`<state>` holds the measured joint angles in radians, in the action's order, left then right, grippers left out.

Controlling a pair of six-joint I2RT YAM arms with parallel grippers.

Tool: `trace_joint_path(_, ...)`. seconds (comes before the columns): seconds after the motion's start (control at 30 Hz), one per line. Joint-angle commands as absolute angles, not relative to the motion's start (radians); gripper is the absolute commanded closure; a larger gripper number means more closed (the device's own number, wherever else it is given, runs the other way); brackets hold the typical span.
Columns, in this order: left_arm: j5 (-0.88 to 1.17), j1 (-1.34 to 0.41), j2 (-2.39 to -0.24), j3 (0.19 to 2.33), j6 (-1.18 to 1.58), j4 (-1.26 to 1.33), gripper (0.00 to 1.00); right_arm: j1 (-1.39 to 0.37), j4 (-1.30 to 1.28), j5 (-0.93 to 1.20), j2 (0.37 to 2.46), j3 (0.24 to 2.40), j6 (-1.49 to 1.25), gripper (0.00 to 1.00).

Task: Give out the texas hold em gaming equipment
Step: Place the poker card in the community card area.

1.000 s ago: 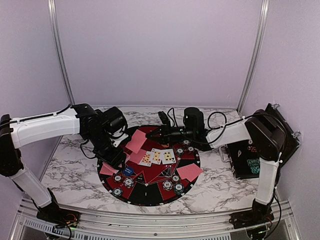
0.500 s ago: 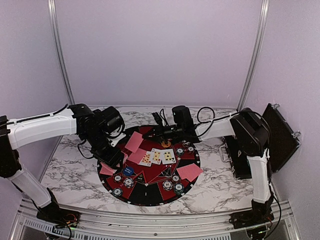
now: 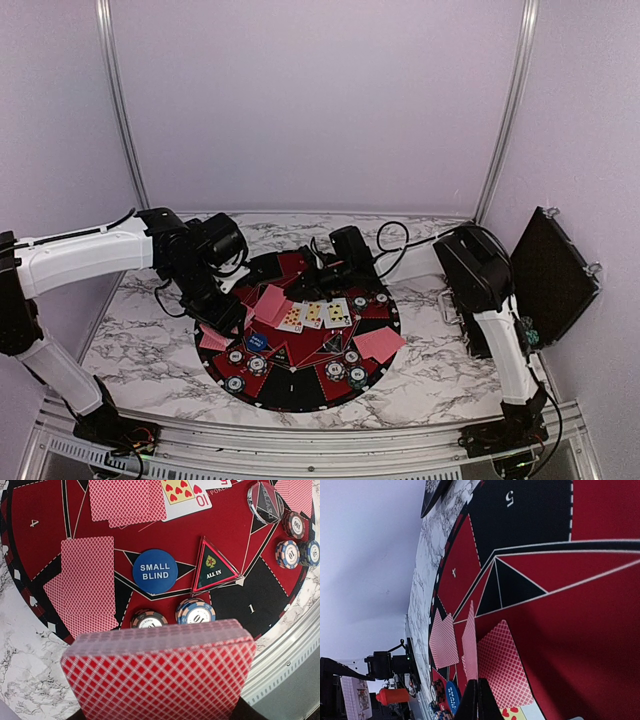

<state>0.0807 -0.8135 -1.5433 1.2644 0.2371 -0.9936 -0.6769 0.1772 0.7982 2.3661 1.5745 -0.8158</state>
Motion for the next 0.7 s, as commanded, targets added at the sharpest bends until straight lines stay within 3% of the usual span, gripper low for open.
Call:
trace_joint_path(0.0,0.094,-0.808,-1.524,1.264,0.222,-0.979,0.38,-0.690,0.121,0.770,2.398,1.649,-0.774,1.00)
trace_joint_path(0.67,0.100,-0.806,-1.525,1.261,0.223,-0.980,0.38,-0.741,-0.091,0.660,2.479,1.829,-0.621,1.00)
